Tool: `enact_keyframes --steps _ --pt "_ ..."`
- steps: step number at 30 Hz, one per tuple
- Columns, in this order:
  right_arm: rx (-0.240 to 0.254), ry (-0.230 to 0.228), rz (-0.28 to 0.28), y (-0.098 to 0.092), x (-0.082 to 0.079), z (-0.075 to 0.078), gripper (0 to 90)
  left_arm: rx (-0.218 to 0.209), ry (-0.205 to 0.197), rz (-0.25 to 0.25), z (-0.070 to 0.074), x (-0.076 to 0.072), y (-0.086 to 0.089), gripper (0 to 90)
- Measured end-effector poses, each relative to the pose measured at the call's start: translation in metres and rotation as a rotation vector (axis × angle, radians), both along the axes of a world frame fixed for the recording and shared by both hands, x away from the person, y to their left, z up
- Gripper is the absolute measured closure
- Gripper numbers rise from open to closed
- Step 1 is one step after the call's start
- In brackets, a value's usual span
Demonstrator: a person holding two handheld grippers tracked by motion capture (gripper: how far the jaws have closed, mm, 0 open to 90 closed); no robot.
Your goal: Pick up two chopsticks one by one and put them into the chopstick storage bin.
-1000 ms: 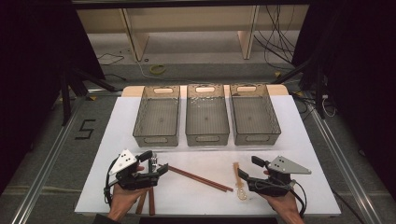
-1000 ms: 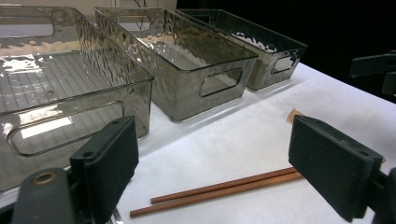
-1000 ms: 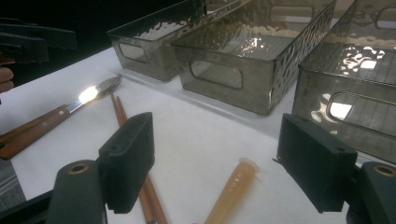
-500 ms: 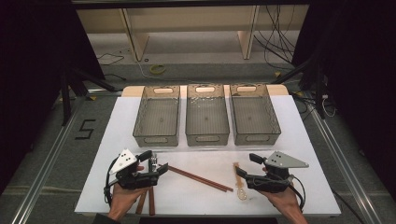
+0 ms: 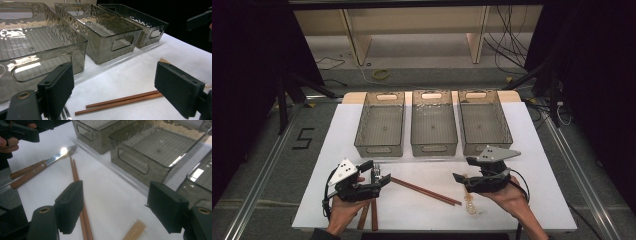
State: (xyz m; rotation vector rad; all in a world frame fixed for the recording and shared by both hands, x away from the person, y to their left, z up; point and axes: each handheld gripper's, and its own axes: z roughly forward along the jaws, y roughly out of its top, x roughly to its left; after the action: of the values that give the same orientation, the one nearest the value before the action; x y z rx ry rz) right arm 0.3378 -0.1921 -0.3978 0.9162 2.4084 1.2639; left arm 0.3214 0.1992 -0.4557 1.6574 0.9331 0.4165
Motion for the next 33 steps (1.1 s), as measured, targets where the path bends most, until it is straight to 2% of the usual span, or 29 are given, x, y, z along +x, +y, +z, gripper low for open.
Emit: enact_keyframes --steps 3,13,22,26,27,33 --pt "-0.024 0.019 0.023 0.008 0.004 0.002 29.9 -0.003 0.002 0.006 0.000 0.001 0.001 15.2" --pt "-0.171 0.105 0.106 0.037 0.016 -0.003 30.7 -0.003 0.000 0.011 0.000 0.001 0.003 15.2" --pt "-0.316 0.178 0.188 0.058 0.022 -0.016 37.1 -0.004 -0.001 0.015 0.000 0.001 0.004 15.2" --pt "-0.349 0.195 0.204 0.061 0.024 -0.020 39.5 -0.006 -0.002 0.014 0.000 0.001 0.004 15.2" --pt "-0.369 0.218 0.193 0.064 0.024 -0.022 41.6 -0.003 -0.001 0.014 0.000 0.001 0.004 15.2" --pt "-0.445 0.237 0.239 0.069 0.027 -0.032 48.3 -0.002 -0.001 0.012 0.000 0.001 0.004 15.2"
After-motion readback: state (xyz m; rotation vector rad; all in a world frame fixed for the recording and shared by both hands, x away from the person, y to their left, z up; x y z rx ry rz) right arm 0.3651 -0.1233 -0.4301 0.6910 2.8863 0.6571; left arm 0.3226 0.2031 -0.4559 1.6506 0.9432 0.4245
